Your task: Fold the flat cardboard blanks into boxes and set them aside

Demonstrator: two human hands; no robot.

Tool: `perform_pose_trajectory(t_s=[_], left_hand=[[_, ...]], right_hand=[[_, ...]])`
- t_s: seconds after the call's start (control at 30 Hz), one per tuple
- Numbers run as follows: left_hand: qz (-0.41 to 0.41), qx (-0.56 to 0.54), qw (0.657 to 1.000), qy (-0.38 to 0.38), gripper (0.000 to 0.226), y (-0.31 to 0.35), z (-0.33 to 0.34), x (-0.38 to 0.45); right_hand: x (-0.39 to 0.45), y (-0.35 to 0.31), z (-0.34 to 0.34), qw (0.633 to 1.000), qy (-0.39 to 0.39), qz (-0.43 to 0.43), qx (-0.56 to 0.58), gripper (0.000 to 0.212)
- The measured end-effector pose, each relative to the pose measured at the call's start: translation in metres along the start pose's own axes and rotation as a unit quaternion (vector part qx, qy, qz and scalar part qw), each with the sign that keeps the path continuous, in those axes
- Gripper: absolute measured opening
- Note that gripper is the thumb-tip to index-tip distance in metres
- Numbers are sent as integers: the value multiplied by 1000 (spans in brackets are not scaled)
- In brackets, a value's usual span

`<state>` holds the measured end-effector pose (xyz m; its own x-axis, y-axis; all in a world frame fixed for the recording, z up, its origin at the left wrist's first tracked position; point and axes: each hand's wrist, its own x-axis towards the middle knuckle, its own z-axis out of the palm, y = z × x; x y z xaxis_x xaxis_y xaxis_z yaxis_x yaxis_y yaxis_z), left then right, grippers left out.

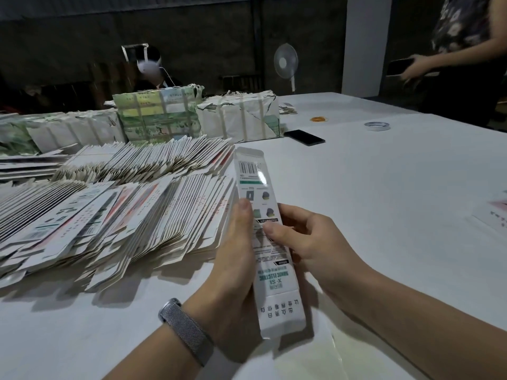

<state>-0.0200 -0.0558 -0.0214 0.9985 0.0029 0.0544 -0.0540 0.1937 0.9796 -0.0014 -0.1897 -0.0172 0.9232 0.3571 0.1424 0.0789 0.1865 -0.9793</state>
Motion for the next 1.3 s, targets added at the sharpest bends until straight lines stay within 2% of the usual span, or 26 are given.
perform_pose_trajectory(t_s=[0.17,0.27,0.33,0.43,0.6,0.77,0.9,1.07,1.2,1.3], left_hand=[[3,24,1000,-17,78,-1,2,-1],[-11,-1,998,-56,83,0,5,-2],[-6,0,998,-65,76,-1,3,-2],[-8,-4,996,-86,65,0,-1,0],[-17,16,990,-139,70,5,-10,2],[53,88,990,-94,51,6,-18,9],[70,127,987,-75,44,7,-21,9],[120,182,975,-49,46,8,-20,7],[93,119,987,-50,62,9,-18,6],[104,95,989,-42,75,7,-19,8]], right_hand=[[5,-5,-4,999,43,9,27,19],[8,-8,-8,997,75,-1,16,40],[8,-9,-9,997,72,-7,-6,48],[6,-10,-9,998,57,-11,-32,45],[7,-8,-11,996,57,-17,-71,47],[7,-6,-9,994,46,-38,-92,41],[4,-7,-8,995,27,-48,-85,36],[6,-10,-13,996,45,-43,-58,42],[5,-7,-13,996,12,-40,-75,37],[4,-4,-12,995,-5,-44,-84,37]])
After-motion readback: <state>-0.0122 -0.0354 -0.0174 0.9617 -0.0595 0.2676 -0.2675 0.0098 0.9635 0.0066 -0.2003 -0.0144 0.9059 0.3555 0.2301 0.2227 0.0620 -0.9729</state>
